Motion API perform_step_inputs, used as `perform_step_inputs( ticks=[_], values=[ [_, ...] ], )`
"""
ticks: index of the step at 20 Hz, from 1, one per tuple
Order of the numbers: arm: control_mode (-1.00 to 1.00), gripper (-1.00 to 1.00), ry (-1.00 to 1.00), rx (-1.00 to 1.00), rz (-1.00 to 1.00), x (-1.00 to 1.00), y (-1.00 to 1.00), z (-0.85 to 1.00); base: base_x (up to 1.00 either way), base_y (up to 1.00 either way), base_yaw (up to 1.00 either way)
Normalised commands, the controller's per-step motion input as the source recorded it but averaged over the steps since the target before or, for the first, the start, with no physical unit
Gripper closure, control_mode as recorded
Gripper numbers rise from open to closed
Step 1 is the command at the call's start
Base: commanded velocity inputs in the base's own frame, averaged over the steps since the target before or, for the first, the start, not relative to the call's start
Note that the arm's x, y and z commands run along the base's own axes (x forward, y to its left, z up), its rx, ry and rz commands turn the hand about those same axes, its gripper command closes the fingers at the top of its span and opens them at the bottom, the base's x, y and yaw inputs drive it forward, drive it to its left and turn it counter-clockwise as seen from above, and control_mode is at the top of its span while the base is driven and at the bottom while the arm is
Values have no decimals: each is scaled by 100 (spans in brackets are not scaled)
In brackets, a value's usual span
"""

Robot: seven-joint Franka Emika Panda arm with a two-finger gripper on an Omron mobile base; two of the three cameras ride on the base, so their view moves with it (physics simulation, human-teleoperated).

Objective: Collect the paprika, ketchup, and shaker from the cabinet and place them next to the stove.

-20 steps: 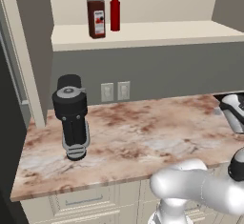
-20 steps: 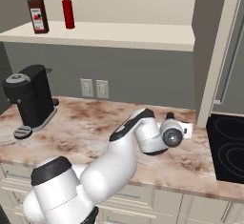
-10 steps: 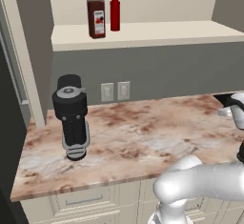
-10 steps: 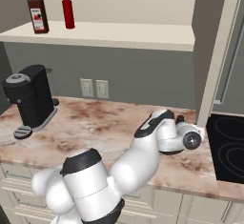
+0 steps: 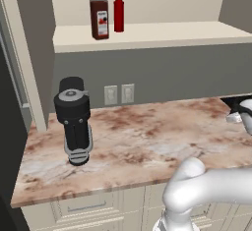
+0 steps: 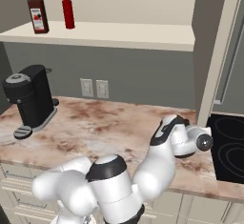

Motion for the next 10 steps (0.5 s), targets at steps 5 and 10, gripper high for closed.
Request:
perform_step_inputs(
  ticks=[5, 10],
  values=[
    [-100, 100, 4, 0, 5, 13, -14, -32, 0, 0, 0],
    [-100, 100, 2, 1, 4, 10, -15, -28, 0, 0, 0]
  ],
)
